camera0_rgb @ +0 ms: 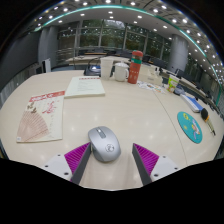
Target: Arrange mouse
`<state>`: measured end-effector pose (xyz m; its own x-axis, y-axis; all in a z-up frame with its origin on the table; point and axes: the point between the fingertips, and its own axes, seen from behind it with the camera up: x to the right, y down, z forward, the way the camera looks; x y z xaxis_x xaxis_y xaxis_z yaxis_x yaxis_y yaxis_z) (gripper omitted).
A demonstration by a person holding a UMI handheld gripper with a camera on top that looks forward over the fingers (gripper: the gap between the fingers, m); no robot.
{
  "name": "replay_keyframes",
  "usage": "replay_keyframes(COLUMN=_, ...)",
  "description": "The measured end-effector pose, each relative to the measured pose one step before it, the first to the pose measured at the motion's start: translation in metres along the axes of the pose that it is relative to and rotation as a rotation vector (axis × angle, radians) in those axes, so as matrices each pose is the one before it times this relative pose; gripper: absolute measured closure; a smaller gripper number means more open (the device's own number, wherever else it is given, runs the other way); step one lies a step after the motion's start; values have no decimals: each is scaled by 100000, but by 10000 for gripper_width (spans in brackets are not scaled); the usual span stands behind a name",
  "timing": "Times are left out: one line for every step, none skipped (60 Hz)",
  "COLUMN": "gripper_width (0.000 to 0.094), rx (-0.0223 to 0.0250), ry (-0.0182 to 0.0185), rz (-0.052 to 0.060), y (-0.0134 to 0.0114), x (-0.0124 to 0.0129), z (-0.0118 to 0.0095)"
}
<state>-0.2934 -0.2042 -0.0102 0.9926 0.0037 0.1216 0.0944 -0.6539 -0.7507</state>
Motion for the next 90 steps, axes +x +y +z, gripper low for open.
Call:
replay_keyframes(gripper_width=96, rx=129, ry=-94, rz=-139, y=-200, x=-36, z=241)
replay_keyframes(gripper_width=99, rx=114, ry=-226, rz=-21, y=-156, x=-30, z=172)
replay_keyframes(gripper_width=102, rx=22, ry=-92, rz=35, y=-145, x=-20, z=219)
replay_keyframes(gripper_width=106, rx=4, ry=-102, rz=142, y=-151, x=-26, z=200)
replay_keyframes(gripper_width=113, rx=3, ry=-175, rz=275, y=-105, x=-23, z=166)
replay_keyframes(gripper_width=116, rx=19, ry=-174, rz=313, y=-129, x=-37, z=161)
replay_keyframes(gripper_width=126, rx=45, ry=-249, rz=408, y=-108, x=-86, z=195)
replay_keyframes(gripper_width=138, rx=67, ry=-431, rz=306, y=-118, x=-109, z=167)
replay_keyframes(gripper_width=155, rx=24, ry=-601, rz=333, y=-122, x=-105, z=145)
replay_keyframes(gripper_width=169, rx=-4, ry=-731, rz=384, y=-78, x=-178, z=138)
replay_keyframes(gripper_width=189, rx=81, ry=-606, rz=404, y=-83, x=-139, z=143)
replay_keyframes(gripper_width=211, rx=87, ry=-512, rz=376, y=-82, x=-105, z=123)
replay_keyframes(gripper_width=234, rx=81, ry=-535, rz=261, y=-79, x=-73, z=123)
replay_keyframes(gripper_width=258, rx=140, ry=-732, rz=213, y=-87, x=-153, z=116)
replay_keyframes(gripper_width=283, rx=-5, ry=-693, rz=63, y=-52, x=-191, z=118)
replay_keyframes(gripper_width=306, rx=104, ry=-585, rz=98, y=-44, x=-129, z=91)
replay_keyframes(gripper_width=332, rx=163, ry=-564, rz=23, y=-71, x=-120, z=90)
replay_keyframes(gripper_width=362, rx=106, ry=-603, rz=-80, y=-33, x=-138, z=59)
replay_keyframes(gripper_width=401, rx=115, ry=-713, rz=-193, y=-33, x=-194, z=55)
replay_keyframes(gripper_width=416, rx=99, ry=-456, rz=-206, y=-13, x=-107, z=31)
replay_keyframes(gripper_width=417, rx=215, ry=179, rz=-457, y=-56, x=39, z=8)
replay_keyframes(gripper_width=424, rx=190, ry=115, rz=-549, y=-22, x=3, z=1)
replay_keyframes(gripper_width=426, rx=35, ry=15, rz=-559, y=-73, x=-45, z=20)
replay_keyframes(gripper_width=437, rx=96, ry=-76, rz=-571, y=-2, x=-48, z=-6)
replay_keyframes(gripper_width=443, rx=162, ry=-243, rz=-390, y=-37, x=-75, z=8)
replay_keyframes(gripper_width=454, rx=101, ry=-338, rz=-86, y=-29, x=-13, z=-21)
replay_keyframes(gripper_width=459, rx=-20, ry=-209, rz=96, y=0, x=-22, z=-11)
replay_keyframes(gripper_width=472, rx=-37, ry=-159, rz=298, y=-8, x=0, z=-16)
replay_keyframes(gripper_width=478, rx=-42, ry=-127, rz=315, y=-5, x=12, z=-19)
replay_keyframes(gripper_width=491, rx=-97, ry=-87, rz=265, y=22, x=0, z=-28)
replay_keyframes(gripper_width=503, rx=-45, ry=-38, rz=249, y=-7, x=33, z=-56)
replay_keyframes(gripper_width=509, rx=55, ry=36, rz=212, y=-42, x=37, z=-71)
replay_keyframes(gripper_width=513, rx=145, ry=37, rz=189, y=-68, x=43, z=-84)
replay_keyframes(gripper_width=525, rx=321, ry=-29, rz=6, y=-78, x=-6, z=-129)
replay_keyframes(gripper_width=537, rx=474, ry=6, rz=-66, y=-172, x=53, z=-105)
replay_keyframes(gripper_width=545, rx=723, ry=169, rz=-89, y=-222, x=57, z=-177)
replay_keyframes(gripper_width=546, rx=635, ry=-51, rz=-282, y=-221, x=14, z=-199)
replay_keyframes(gripper_width=547, rx=528, ry=-454, rz=-282, y=-269, x=-67, z=-206)
replay_keyframes(gripper_width=547, rx=490, ry=-806, rz=-172, y=-274, x=-138, z=-251)
replay_keyframes(gripper_width=547, rx=665, ry=-780, rz=38, y=-346, x=-126, z=-280)
replay_keyframes(gripper_width=548, rx=852, ry=-659, rz=21, y=-418, x=-50, z=-382)
replay_keyframes(gripper_width=548, rx=904, ry=-739, rz=-134, y=-494, x=-69, z=-366)
replay_keyframes(gripper_width=548, rx=1072, ry=-677, rz=-181, y=-555, x=-13, z=-389)
replay_keyframes(gripper_width=547, rx=1294, ry=-398, rz=-20, y=-671, x=89, z=-455)
replay_keyframes(gripper_width=548, rx=1479, ry=-243, rz=73, y=-761, x=167, z=-498)
replay_keyframes(gripper_width=547, rx=1556, ry=-310, rz=148, y=-831, x=185, z=-528)
replay_keyframes(gripper_width=547, rx=1680, ry=-353, rz=283, y=-895, x=230, z=-584)
replay_keyframes(gripper_width=547, rx=1467, ry=-221, rz=492, y=-1084, x=172, z=-409)
replay_keyframes(gripper_width=547, rx=1956, ry=-284, rz=724, y=-979, x=484, z=-816)
replay_keyframes(gripper_width=547, rx=1934, ry=-247, rz=581, y=-1062, x=459, z=-620)
replay_keyframes(gripper_width=548, rx=1793, ry=-268, rz=556, y=-1091, x=501, z=-632)
replay_keyframes(gripper_width=549, rx=1752, ry=-81, rz=573, y=-1115, x=614, z=-586)
replay_keyframes(gripper_width=548, rx=1949, ry=308, rz=495, y=-1152, x=641, z=-382)
replay_keyframes(gripper_width=548, rx=1982, ry=443, rz=526, y=-1192, x=849, z=-504)
replay_keyframes(gripper_width=565, rx=1921, ry=401, rz=266, y=-1164, x=904, z=-461)
replay_keyframes(gripper_width=565, rx=1627, ry=548, rz=151, y=-1101, x=1017, z=-421)
replay_keyframes(gripper_width=565, rx=1557, ry=704, rz=301, y=-1140, x=1156, z=-401)
replay_keyframes(gripper_width=567, rx=1504, ry=1221, rz=268, y=-1090, x=1090, z=-161)
replay_keyframes(gripper_width=566, rx=1419, ry=1279, rz=139, y=-959, x=1276, z=-189)
replay_keyframes(gripper_width=567, rx=1255, ry=920, rz=-85, y=-792, x=1395, z=-232)
replay_keyframes(gripper_width=567, rx=1019, ry=837, rz=79, y=-763, x=1304, z=-61)
replay_keyframes(gripper_width=566, rx=1078, ry=1045, rz=588, y=-718, x=1386, z=-25)
replay_keyframes(gripper_width=567, rx=960, ry=1253, rz=814, y=-650, x=1468, z=27)
replay_keyframes(gripper_width=567, rx=788, ry=1146, rz=713, y=-346, x=1659, z=44)
replay_keyframes(gripper_width=568, rx=-52, ry=804, rz=405, y=-579, x=1241, z=284)
replay_keyframes(gripper_width=568, rx=255, ry=767, rz=243, y=-278, x=1412, z=249)
replay_keyframes(gripper_width=568, rx=299, ry=925, rz=211, y=-191, x=1471, z=274)
replay_keyframes(gripper_width=567, rx=635, ry=1196, rz=229, y=84, x=1635, z=241)
replay_keyframes(gripper_width=568, rx=155, ry=1047, rz=81, y=28, x=1506, z=408)
replay_keyframes(gripper_width=567, rx=-510, ry=846, rz=-158, y=264, x=1477, z=501)
replay_keyframes(gripper_width=569, rx=-1205, ry=872, rz=-225, y=519, x=1409, z=498)
replay_keyframes(gripper_width=569, rx=-1595, ry=948, rz=-10, y=675, x=1370, z=542)
replay_keyframes(gripper_width=569, rx=-1051, ry=811, rz=312, y=1026, x=1357, z=470)
replay_keyframes(gripper_width=569, rx=-1553, ry=473, rz=428, y=155, x=1266, z=663)
replay_keyframes(gripper_width=569, rx=-1229, ry=395, rz=403, y=659, x=1175, z=626)
replay_keyframes(gripper_width=569, rx=-1341, ry=349, rz=278, y=758, x=1088, z=600)
replay_keyframes(gripper_width=569, rx=-1648, ry=514, rz=-82, y=1062, x=1013, z=579)
replay_keyframes(gripper_width=568, rx=-1923, ry=521, rz=-280, y=932, x=992, z=631)
replay_keyframes(gripper_width=568, rx=-1882, ry=640, rz=-370, y=928, x=966, z=608)
replay_keyframes(gripper_width=568, rx=-1575, ry=611, rz=-395, y=887, x=910, z=603)
replay_keyframes(gripper_width=568, rx=-957, ry=347, rz=-332, y=1216, x=806, z=483)
replay_keyframes(gripper_width=569, rx=-1521, ry=114, rz=-311, y=784, x=633, z=573)
replay_keyframes(gripper_width=568, rx=-1800, ry=-137, rz=-200, y=790, x=552, z=540)
replay_keyframes(gripper_width=568, rx=-1636, ry=-20, rz=-15, y=834, x=508, z=555)
replay_keyframes(gripper_width=569, rx=-1383, ry=121, rz=133, y=827, x=456, z=583)
replay_keyframes(gripper_width=567, rx=-1284, ry=108, rz=197, y=754, x=457, z=500)
replay_keyframes(gripper_width=566, rx=-1231, ry=81, rz=89, y=729, x=428, z=482)
replay_keyframes(gripper_width=567, rx=-1128, ry=-40, rz=63, y=696, x=341, z=464)
replay_keyframes(gripper_width=565, rx=-1031, ry=-24, rz=76, y=644, x=329, z=429)
replay_keyframes(gripper_width=564, rx=-1056, ry=136, rz=33, y=612, x=231, z=458)
